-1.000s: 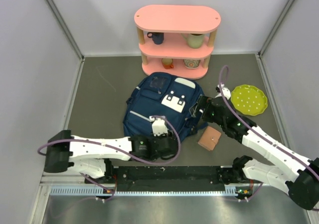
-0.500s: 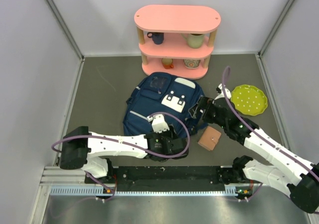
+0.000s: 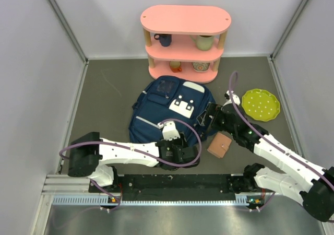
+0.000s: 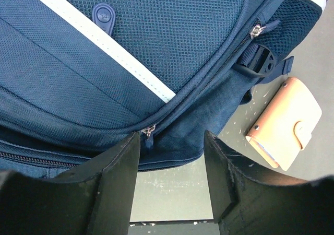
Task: Pack the student bag
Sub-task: Unzip the student bag at the center of the board.
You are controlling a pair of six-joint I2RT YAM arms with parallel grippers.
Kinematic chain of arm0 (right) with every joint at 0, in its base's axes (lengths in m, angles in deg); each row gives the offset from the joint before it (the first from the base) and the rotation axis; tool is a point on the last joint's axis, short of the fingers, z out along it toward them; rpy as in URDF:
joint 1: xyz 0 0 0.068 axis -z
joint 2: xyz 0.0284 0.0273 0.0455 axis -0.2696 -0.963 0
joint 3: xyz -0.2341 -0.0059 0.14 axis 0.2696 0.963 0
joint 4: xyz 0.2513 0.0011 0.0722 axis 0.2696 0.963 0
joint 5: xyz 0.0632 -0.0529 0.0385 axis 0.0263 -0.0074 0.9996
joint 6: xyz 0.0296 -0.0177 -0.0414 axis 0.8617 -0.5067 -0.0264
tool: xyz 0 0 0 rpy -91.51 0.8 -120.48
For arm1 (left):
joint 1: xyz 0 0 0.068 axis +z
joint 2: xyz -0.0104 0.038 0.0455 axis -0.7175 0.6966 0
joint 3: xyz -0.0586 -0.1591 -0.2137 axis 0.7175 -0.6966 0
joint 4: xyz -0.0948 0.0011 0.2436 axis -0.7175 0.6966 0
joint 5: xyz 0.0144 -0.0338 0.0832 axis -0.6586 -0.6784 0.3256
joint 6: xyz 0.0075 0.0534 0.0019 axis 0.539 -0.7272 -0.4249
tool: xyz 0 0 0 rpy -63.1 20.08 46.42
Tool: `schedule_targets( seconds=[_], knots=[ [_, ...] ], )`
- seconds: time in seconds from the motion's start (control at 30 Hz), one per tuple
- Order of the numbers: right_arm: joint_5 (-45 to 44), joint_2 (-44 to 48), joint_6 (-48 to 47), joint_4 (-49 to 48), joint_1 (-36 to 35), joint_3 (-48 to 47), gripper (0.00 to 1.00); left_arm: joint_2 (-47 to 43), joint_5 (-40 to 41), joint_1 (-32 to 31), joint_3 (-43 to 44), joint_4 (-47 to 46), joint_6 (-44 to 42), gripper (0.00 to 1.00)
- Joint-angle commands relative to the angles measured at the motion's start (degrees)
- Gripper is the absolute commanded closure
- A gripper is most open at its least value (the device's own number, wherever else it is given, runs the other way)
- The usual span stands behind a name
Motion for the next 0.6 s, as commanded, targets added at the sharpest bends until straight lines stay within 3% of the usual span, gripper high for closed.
schedule_targets(
  seconds=[0.0,0.33,0.57],
  knots=[
    [0.38,-0.77,-0.44,-2.04,0.28,-1.19,0.01,-0.29,0.56,-0.09,-1.43,-1.21,0.74,0.45],
    [0.82,-1.22,-0.44,-2.39,0.28,-1.19,0.01,1.99,-1.29,-0.09,-1.52,0.55,3.65,0.46],
    [0.99,-0.78,-0.27,-2.30,0.28,-1.02,0.01,3.75,-0.24,0.96,-1.96,-2.79,2.16,0.54]
  ],
)
